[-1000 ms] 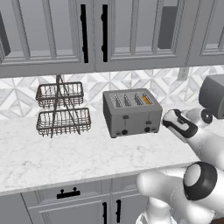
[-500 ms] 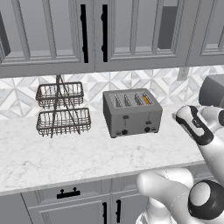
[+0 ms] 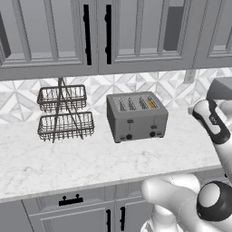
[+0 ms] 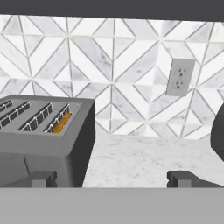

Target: Start the toaster. Once the lever pops up, take the bread to the plate on the dining counter.

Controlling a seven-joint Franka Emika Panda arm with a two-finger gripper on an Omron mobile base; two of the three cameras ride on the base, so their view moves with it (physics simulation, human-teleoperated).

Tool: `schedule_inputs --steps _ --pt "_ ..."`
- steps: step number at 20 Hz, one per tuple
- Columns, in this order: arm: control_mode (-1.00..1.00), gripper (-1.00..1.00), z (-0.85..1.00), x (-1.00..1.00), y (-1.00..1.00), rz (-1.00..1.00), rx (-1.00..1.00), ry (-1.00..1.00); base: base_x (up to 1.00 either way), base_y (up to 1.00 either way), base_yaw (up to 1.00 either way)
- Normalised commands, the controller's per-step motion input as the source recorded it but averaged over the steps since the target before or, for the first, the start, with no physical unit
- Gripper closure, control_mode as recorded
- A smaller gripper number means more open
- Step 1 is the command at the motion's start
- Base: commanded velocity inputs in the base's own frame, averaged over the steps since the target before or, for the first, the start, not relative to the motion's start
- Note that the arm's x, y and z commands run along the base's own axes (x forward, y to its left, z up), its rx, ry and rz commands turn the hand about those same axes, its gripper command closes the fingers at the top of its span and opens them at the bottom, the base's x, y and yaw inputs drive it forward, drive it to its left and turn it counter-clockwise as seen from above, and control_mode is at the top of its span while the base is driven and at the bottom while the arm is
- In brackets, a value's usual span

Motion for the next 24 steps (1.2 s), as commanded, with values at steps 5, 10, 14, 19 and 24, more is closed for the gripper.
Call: schedule_inputs --steps 5,10,14,19,24 --pt "-1.0 -1.0 0.12 -0.25 -0.43 -0.01 0.01 -0.03 0.0 0.0 0.0" --pt "-1.0 -1.0 0.0 -0.01 -0.04 0.0 0.0 0.0 0.0 0.0 0.0" --pt "-1.0 -1.0 0.0 0.0 0.0 0.0 0.0 0.0 0.0 0.0 0.0" --pt "-1.0 -1.0 0.0 0.0 0.0 0.0 0.0 0.0 0.0 0.0 0.0" --pt "-1.0 -1.0 0.0 0.0 0.0 0.0 0.0 0.0 0.0 0.0 0.0"
